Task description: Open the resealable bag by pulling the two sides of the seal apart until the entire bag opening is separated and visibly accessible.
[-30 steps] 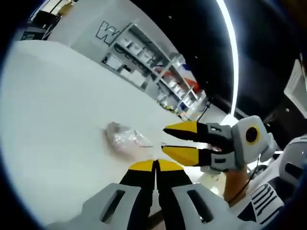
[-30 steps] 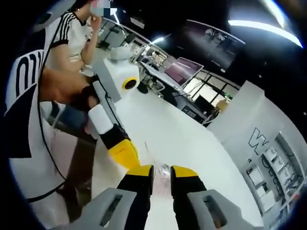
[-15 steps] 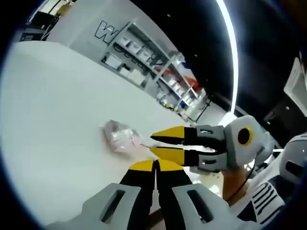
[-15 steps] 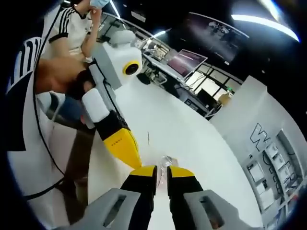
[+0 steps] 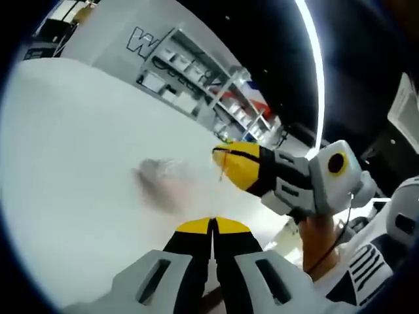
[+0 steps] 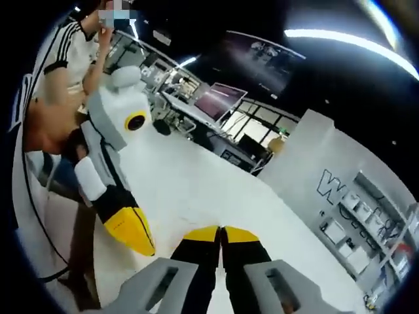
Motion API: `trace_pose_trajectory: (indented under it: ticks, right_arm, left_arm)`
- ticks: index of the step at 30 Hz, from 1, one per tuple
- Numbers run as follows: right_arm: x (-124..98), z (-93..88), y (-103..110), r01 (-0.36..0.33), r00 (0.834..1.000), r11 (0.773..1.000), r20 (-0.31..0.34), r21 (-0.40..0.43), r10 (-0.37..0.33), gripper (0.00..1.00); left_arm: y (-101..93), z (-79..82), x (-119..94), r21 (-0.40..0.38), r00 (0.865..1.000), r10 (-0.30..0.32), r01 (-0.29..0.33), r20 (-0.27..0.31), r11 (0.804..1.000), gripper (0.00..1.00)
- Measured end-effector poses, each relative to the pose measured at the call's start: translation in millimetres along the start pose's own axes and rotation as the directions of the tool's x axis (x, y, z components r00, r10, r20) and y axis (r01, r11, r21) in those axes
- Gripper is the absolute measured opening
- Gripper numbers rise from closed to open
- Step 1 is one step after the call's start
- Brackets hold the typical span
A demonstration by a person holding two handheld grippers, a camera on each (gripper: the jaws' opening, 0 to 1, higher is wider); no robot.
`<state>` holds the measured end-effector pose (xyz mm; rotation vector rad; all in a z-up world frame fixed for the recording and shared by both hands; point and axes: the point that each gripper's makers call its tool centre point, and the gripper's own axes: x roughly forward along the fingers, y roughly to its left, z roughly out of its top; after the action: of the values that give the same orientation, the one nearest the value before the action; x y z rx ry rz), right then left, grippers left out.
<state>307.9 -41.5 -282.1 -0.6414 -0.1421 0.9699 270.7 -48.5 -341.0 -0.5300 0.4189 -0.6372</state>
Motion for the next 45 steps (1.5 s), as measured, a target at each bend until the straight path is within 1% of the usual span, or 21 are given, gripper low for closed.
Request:
trace_pose_trajectory:
  ticks: [3, 4, 5, 6, 7, 8, 9, 10, 11, 14, 15, 18, 19, 20, 21, 23, 26, 29, 32, 36, 45]
  right_arm:
    - [1, 3.3, -4, 0.018, 0.999, 0.998, 0.041, 0.058, -0.02, 0.0]
    - [1, 4.2, -6, 0.028, 0.998, 0.997, 0.053, 0.071, -0.031, 0.0]
    - [1, 5.4, -9, 0.039, 0.997, 0.996, 0.066, 0.084, -0.044, 0.0]
    - [1, 7.5, -13, 0.047, 0.995, 0.993, 0.084, 0.11, -0.057, 0.0]
    - [0, 7.6, -16, 0.052, 0.994, 0.991, 0.087, 0.122, -0.063, 0.0]
    - [0, 8.2, -20, 0.059, 0.993, 0.989, 0.094, 0.135, -0.073, 0.0]
    - [0, 8.2, -22, 0.061, 0.993, 0.988, 0.097, 0.14, -0.075, 0.0]
    - [0, 8.6, -25, 0.066, 0.991, 0.986, 0.104, 0.156, -0.083, 0.0]
    - [0, 10.1, -28, 0.07, 0.989, 0.983, 0.114, 0.171, -0.09, 0.0]
    - [0, 11.8, -30, 0.072, 0.989, 0.981, 0.118, 0.178, -0.093, 0.0]
    - [0, 13.2, -31, 0.073, 0.988, 0.981, 0.124, 0.178, -0.096, 0.0]
    - [1, 15.9, -31, 0.073, 0.987, 0.982, 0.132, 0.177, -0.097, 0.0]
    - [1, 16.5, -31, 0.072, 0.986, 0.982, 0.134, 0.175, -0.097, 0.0]
    - [1, 16.7, -31, 0.071, 0.986, 0.982, 0.133, 0.175, -0.095, 0.0]
    - [2, 16.5, -32, 0.071, 0.987, 0.982, 0.132, 0.173, -0.095, 0.0]
    - [2, 17.4, -33, 0.072, 0.986, 0.982, 0.134, 0.172, -0.096, 0.0]
    - [3, 19.0, -37, 0.076, 0.985, 0.982, 0.137, 0.173, -0.1, 0.0]
    - [3, 19.4, -39, 0.073, 0.986, 0.982, 0.137, 0.176, -0.098, 0.0]
    - [4, 19.1, -39, 0.063, 0.987, 0.982, 0.135, 0.177, -0.088, 0.0]
    - [5, 18.5, -40, 0.057, 0.988, 0.984, 0.129, 0.171, -0.08, 0.0]
    - [5, 17.8, -48, 0.045, 0.99, 0.985, 0.126, 0.165, -0.066, 0.0]
  left_arm:
    - [1.4, 5.7, 1, 0.062, 1.0, 0.014, -0.015, 0.016, 0.998, 0.02]
    - [1.7, 10.3, 1, 0.104, 0.999, 0.017, -0.021, 0.037, 0.994, 0.02]
    - [2.2, 15.5, 1, 0.171, 0.998, 0.021, -0.031, 0.063, 0.985, 0.02]
    - [2.7, 17.2, 1, 0.214, 0.997, 0.028, -0.042, 0.069, 0.976, 0.04]
    - [4.7, 18.9, 1, 0.279, 0.996, 0.045, -0.063, 0.072, 0.958, 0.09]
    - [6.4, 22.4, 1, 0.348, 0.995, 0.061, -0.086, 0.083, 0.933, 0.19]
    - [6.9, 26.0, 2, 0.41, 0.993, 0.07, -0.105, 0.098, 0.906, 0.25]
    - [7.0, 27.4, 2, 0.452, 0.992, 0.074, -0.111, 0.098, 0.885, 0.28]
    - [6.3, 28.3, 2, 0.48, 0.993, 0.073, -0.111, 0.096, 0.87, 0.29]
    - [7.5, 38.2, 2, 0.515, 0.988, 0.076, -0.134, 0.133, 0.847, 0.39]
    - [8.5, 41.6, 1, 0.533, 0.986, 0.078, -0.144, 0.145, 0.834, 0.41]
    - [10.7, 48.6, 1, 0.584, 0.982, 0.082, -0.168, 0.171, 0.794, 0.44]
    - [9.7, 51.1, 0, 0.597, 0.98, 0.071, -0.17, 0.186, 0.784, 0.44]
    - [8.9, 54.5, -1, 0.6, 0.976, 0.06, -0.176, 0.207, 0.78, 0.44]
    - [9.2, 55.9, -2, 0.587, 0.975, 0.056, -0.174, 0.214, 0.791, 0.45]
    - [9.5, 55.9, -1, 0.576, 0.977, 0.05, -0.164, 0.208, 0.801, 0.45]
    - [13.1, 52.8, 0, 0.573, 0.979, 0.065, -0.168, 0.196, 0.802, 0.45]
    - [15.7, 49.3, 1, 0.55, 0.981, 0.075, -0.163, 0.18, 0.819, 0.45]
    - [16.1, 48.4, 2, 0.537, 0.981, 0.074, -0.16, 0.178, 0.828, 0.45]
    - [18.4, 46.6, 3, 0.525, 0.983, 0.083, -0.159, 0.166, 0.836, 0.45]
    - [21.6, 50.3, 8, 0.516, 0.984, 0.088, -0.158, 0.158, 0.842, 0.44]
